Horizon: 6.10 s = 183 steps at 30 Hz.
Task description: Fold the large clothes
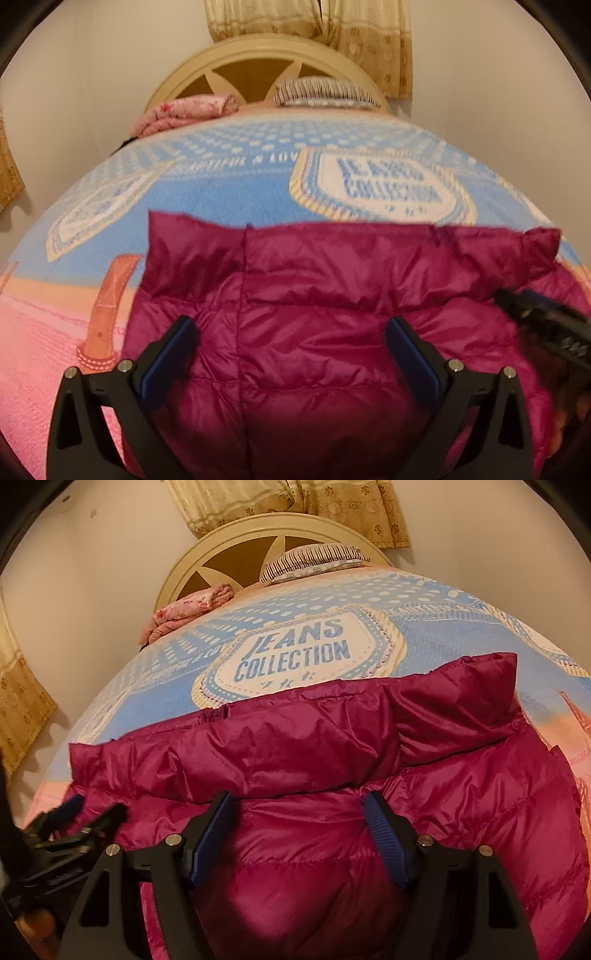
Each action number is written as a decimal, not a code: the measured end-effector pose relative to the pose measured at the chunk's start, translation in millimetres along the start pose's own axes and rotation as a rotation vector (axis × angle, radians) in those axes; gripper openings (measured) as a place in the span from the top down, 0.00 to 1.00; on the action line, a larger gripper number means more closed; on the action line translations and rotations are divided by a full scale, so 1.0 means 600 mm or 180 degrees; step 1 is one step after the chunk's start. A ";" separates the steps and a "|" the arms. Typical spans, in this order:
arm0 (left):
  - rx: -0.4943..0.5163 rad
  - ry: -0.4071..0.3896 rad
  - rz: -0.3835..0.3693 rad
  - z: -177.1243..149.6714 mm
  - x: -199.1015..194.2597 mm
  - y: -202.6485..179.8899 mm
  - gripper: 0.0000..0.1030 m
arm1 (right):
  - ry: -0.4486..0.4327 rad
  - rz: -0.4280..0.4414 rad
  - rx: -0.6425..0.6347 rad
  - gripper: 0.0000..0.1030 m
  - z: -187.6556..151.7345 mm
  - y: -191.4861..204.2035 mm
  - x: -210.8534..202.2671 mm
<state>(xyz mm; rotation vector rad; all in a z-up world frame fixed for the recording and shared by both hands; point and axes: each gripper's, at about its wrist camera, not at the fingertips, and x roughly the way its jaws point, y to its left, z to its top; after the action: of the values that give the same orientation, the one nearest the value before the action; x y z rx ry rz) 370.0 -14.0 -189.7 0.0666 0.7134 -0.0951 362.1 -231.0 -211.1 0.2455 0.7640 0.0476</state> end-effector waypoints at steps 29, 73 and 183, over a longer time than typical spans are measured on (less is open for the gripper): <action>0.0289 0.0363 0.0071 -0.011 0.072 -0.039 0.00 | 0.0173 -0.0090 0.0144 0.29 -0.010 -0.016 0.029; 0.0468 0.0328 0.0062 -0.057 0.038 -0.089 0.00 | 0.0171 -0.0191 0.0069 0.28 -0.013 -0.007 0.032; -0.0242 -0.0467 -0.2477 -0.030 -0.296 0.020 0.86 | 0.0462 0.0664 -0.0463 0.18 -0.228 0.076 -0.220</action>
<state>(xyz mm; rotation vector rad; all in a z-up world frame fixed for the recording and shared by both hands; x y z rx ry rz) 226.0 11.0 -86.1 -0.2932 0.5623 -0.8086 174.7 -176.4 -205.8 0.1837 0.8729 0.3202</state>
